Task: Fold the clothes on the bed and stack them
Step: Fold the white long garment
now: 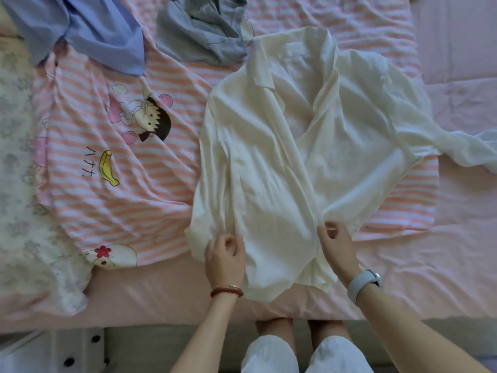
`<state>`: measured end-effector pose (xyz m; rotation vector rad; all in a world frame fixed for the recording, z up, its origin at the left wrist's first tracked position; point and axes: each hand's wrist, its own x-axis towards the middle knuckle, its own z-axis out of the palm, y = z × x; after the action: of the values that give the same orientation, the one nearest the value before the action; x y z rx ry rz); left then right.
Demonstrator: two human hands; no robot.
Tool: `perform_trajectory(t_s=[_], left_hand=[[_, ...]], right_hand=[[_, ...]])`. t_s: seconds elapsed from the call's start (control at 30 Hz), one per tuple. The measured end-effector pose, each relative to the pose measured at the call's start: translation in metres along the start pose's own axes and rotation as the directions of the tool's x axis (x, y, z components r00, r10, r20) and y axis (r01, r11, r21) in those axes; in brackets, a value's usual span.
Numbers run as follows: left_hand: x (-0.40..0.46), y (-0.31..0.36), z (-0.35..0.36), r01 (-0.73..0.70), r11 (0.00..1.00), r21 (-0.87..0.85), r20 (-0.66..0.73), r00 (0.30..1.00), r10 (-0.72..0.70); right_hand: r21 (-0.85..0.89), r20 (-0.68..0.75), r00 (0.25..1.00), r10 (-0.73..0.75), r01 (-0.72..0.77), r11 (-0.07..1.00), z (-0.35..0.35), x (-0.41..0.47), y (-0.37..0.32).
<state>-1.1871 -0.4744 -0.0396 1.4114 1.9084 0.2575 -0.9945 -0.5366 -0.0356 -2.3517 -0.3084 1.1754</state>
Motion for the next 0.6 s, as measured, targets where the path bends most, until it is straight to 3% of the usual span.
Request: perform_trajectory(t_s=[0.13,0.2,0.27,0.33,0.4,0.47,0.53,0.6], left_hand=[[-0.020,-0.003,0.021,0.258,0.965,0.032,0.200,0.945,-0.260],[-0.019,-0.007,0.032,0.333,0.942,0.032,0.268,0.905,-0.329],[-0.017,-0.008,0.037,0.269,0.961,0.071,0.225,0.934,-0.278],[-0.021,-0.005,0.032,0.182,0.982,-0.046,0.109,0.978,-0.176],[-0.027,0.000,0.019,0.133,0.975,-0.175,-0.003,0.991,-0.136],[-0.029,-0.003,0.006,0.144,0.962,-0.230,-0.126,0.976,-0.176],[-0.026,-0.015,-0.003,0.205,0.918,-0.340,-0.105,0.962,-0.253],[-0.028,-0.026,-0.006,0.280,0.881,-0.382,0.087,0.960,-0.267]], right_hand=[[-0.147,0.064,0.998,0.012,-0.003,0.989,-0.002,-0.003,0.016],[-0.176,0.049,0.997,-0.065,0.073,0.982,-0.007,-0.005,0.019],[-0.132,0.041,0.985,-0.166,0.170,0.976,-0.014,-0.008,0.022],[-0.045,0.052,0.974,-0.220,0.222,0.974,-0.020,-0.009,0.025],[0.044,0.096,0.972,-0.215,0.211,0.976,-0.030,-0.008,0.029],[0.136,0.228,0.954,-0.193,0.165,0.977,-0.043,-0.010,0.033],[0.164,0.330,0.932,-0.150,0.099,0.981,-0.052,-0.013,0.044],[0.096,0.221,0.969,-0.113,0.094,0.991,-0.054,-0.012,0.065]])
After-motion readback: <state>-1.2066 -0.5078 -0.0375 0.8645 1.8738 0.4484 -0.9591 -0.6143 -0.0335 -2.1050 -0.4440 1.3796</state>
